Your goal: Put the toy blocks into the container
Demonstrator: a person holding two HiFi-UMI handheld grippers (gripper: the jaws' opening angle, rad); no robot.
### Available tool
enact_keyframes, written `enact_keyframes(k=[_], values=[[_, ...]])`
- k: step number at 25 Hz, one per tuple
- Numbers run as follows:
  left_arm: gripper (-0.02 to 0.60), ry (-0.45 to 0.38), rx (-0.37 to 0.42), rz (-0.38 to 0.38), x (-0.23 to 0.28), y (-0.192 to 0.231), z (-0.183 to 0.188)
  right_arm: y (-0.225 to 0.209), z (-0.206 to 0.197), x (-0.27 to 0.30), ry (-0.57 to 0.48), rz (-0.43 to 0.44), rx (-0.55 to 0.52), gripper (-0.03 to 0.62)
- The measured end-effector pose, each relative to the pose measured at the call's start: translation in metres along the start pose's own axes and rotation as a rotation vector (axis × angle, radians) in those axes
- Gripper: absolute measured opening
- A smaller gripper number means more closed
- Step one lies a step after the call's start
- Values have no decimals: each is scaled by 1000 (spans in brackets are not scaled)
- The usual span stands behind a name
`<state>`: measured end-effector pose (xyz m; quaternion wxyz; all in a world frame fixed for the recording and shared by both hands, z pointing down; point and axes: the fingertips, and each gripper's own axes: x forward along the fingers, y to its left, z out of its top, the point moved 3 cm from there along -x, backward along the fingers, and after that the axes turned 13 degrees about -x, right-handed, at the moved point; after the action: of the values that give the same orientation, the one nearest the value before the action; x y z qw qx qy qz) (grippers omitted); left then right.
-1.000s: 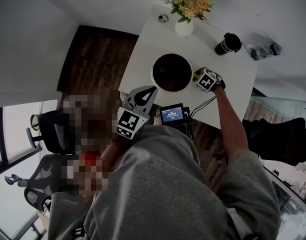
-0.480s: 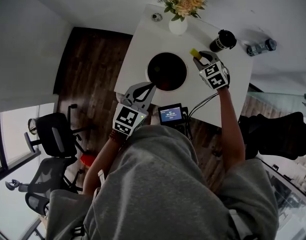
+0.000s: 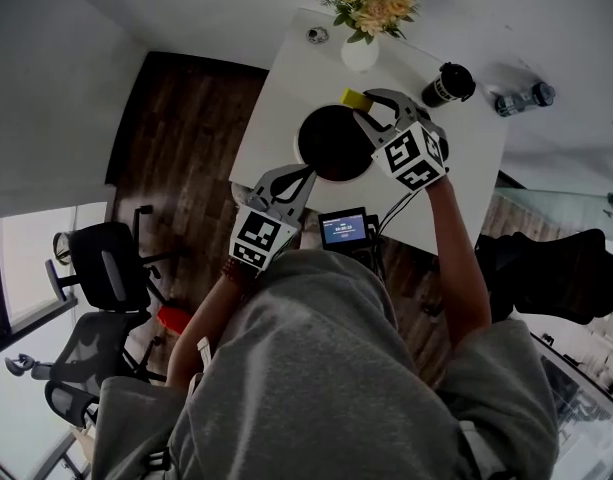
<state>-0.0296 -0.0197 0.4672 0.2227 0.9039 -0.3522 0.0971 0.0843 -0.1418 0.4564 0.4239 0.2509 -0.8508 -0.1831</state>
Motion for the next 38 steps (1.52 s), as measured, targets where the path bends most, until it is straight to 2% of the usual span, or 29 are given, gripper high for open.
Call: enact_keyframes(k=[5,9,18,21,24,29,33,35,38], values=[[6,-8,-17,13,-4,0,-3,41,7,16,38,129,-128,137],[6,-11,-29,21,-6,2,-6,65,6,25,52,209,-166,137],[6,-10,-31,19,-7,0,-10,80,-4,27,87,240,-148,143],[6,-8,-27,15,-7,-2,-10,78,-4,21,74,217,-128,173],[6,-8,-18,8,-6,-5,-9,67,2,9,30,170,-67,175],[6,-25,8,9,-5,-5,1,33,28,-26,-160,36,84,152],[6,-85,61,14,-7,-5,24,19,54,-58,-282,-69,55,134],[6,-114,92,36,-8,-5,37,15,66,-74,-341,-116,62,123],[6,-164,130,104,-9,-4,55,9,78,-96,-450,-207,148,82]])
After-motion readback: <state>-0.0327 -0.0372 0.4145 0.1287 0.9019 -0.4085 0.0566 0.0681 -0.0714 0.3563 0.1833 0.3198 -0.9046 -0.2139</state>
